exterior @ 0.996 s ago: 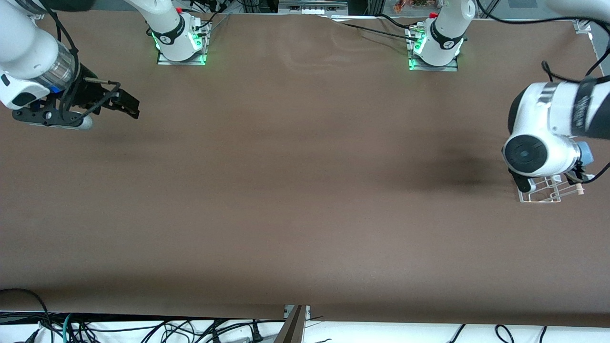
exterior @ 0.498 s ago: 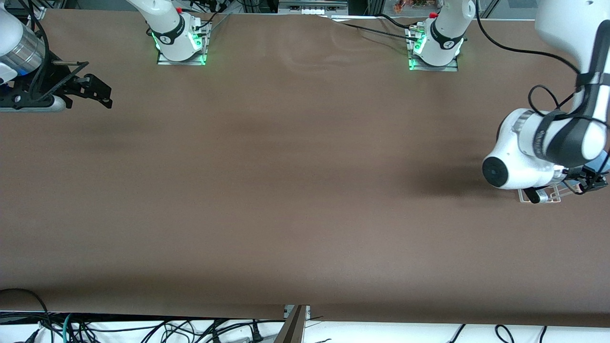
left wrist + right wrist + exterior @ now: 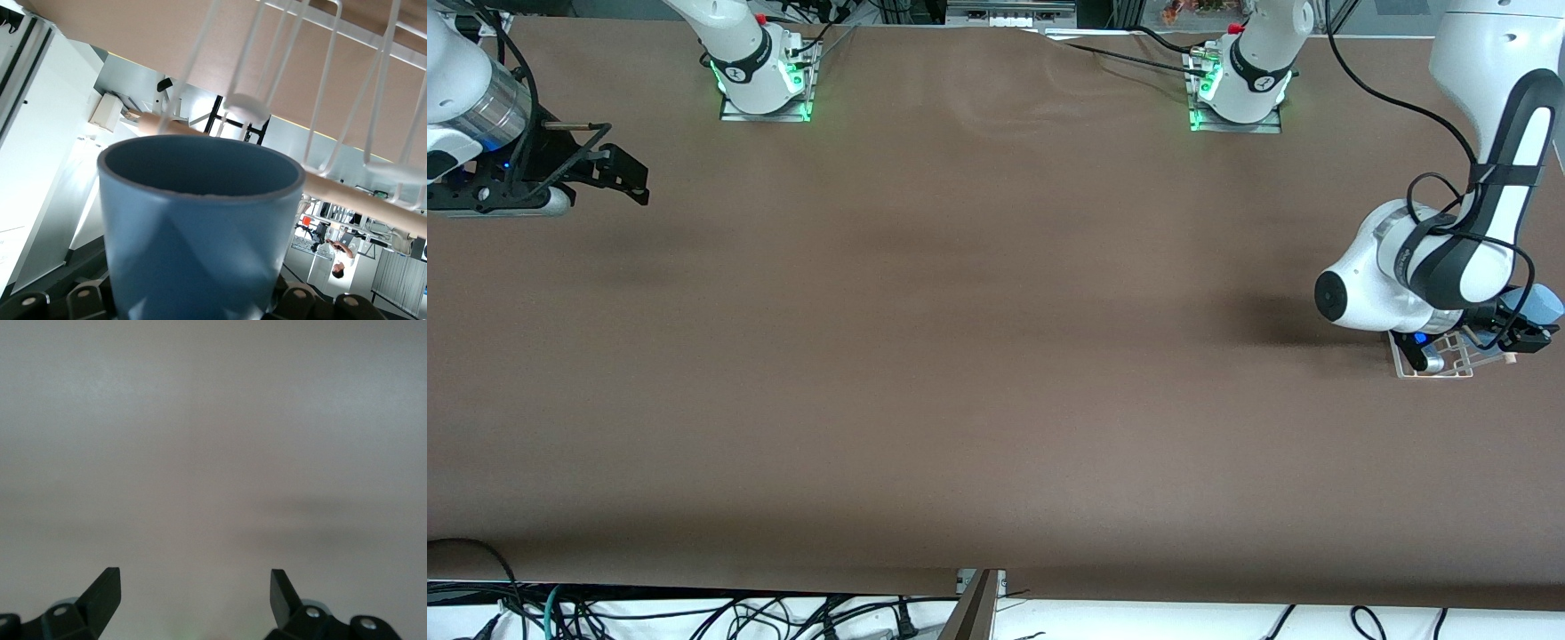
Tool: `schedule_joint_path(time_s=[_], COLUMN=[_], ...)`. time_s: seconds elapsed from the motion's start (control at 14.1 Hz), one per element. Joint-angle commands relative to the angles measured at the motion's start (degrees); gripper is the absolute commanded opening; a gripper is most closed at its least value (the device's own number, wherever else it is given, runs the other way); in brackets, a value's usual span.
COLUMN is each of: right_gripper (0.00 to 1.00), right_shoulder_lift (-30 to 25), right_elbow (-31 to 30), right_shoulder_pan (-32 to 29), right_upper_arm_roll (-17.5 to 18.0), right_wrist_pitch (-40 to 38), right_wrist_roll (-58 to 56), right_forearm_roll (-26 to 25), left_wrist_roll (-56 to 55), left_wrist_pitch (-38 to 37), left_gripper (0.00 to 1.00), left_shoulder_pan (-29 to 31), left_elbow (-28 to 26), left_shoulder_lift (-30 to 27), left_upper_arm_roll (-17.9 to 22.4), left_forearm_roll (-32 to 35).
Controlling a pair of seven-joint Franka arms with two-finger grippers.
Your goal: Transfer cup to left arm and place on rack
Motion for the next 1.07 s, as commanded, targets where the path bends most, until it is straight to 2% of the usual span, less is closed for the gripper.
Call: schedule_joint_path(time_s=[0.0, 0.36, 0.85, 0.92, 1.0], right_gripper=[0.99, 0.99, 0.99, 0.99, 0.99], right_shoulder_lift=[-0.1, 2.4, 3.1, 4.0, 5.2], right_elbow=[1.9, 5.1, 5.6, 6.9, 8.7], right_shoulder_pan=[0.1, 0.1, 0.1, 0.1, 0.2], right_upper_arm_roll=[0.7, 0.6, 0.7, 0.7, 0.7], right_wrist_pitch=[-0.8, -1.0, -0.6, -0.6, -1.0], right_wrist_roll=[-1.8, -3.8, -3.8, -3.8, -3.8], right_forearm_roll=[-0.5, -0.2, -0.9, -0.8, -0.7], left_wrist_roll=[-1.2, -4.2, -4.3, -5.1, -6.1], left_wrist_pitch=[1.0, 1.0, 1.4, 1.4, 1.2], left_gripper=[0.00, 0.00, 0.03, 0.07, 0.28], left_shoulder_pan=[0.4, 0.5, 0.6, 0.7, 0.7], left_elbow=[-2.6, -2.7, -2.5, -2.5, -2.6], left_shoulder_lift=[-2.8, -1.2, 1.0, 1.5, 1.5], left_upper_arm_roll=[-0.7, -0.6, -0.4, -0.5, -0.5], left_forearm_roll=[1.6, 1.6, 2.0, 3.3, 3.4])
